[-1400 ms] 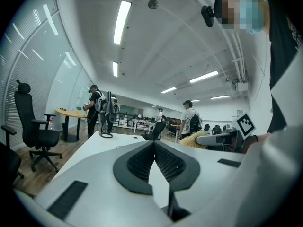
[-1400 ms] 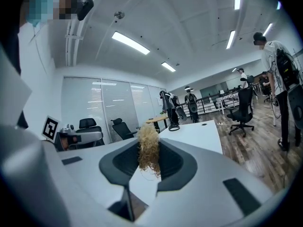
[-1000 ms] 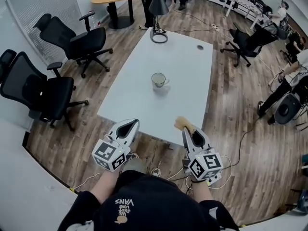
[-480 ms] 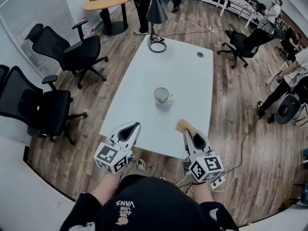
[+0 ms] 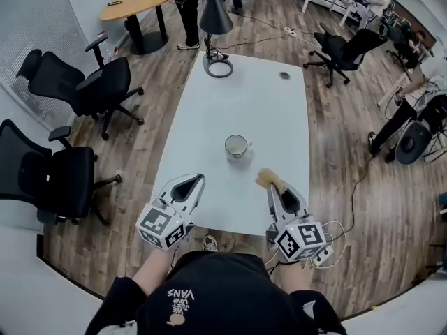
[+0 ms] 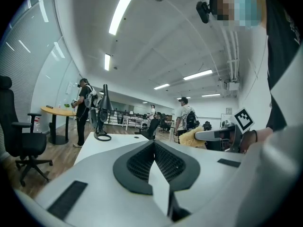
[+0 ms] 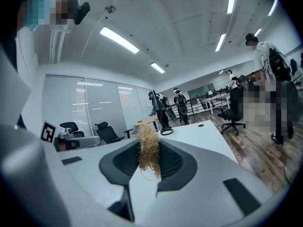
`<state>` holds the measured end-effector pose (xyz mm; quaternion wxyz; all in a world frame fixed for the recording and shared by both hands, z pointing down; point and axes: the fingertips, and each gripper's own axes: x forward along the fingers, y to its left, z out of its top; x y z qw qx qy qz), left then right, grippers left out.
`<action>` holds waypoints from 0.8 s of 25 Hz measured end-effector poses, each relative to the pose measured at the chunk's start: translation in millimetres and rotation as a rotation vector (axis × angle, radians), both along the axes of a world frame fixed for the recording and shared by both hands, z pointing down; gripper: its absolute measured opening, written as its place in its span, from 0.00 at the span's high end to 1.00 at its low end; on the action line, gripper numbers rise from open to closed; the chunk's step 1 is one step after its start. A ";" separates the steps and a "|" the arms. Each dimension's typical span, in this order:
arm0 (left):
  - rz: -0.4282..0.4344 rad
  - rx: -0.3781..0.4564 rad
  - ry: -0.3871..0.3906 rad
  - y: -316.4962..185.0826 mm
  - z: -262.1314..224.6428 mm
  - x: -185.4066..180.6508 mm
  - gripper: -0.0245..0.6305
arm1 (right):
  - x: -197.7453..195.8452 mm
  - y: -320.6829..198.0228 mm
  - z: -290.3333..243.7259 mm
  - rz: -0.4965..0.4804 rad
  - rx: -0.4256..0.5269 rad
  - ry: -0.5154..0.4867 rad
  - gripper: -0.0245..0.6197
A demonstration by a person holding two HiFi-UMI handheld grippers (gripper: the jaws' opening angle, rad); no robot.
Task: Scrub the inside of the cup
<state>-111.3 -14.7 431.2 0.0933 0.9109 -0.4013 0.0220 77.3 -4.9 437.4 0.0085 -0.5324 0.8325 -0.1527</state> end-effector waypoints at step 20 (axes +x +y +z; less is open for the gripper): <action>0.027 0.027 -0.033 -65.0 19.1 22.1 0.94 | 5.4 -59.8 6.9 -0.032 -0.045 -0.014 0.82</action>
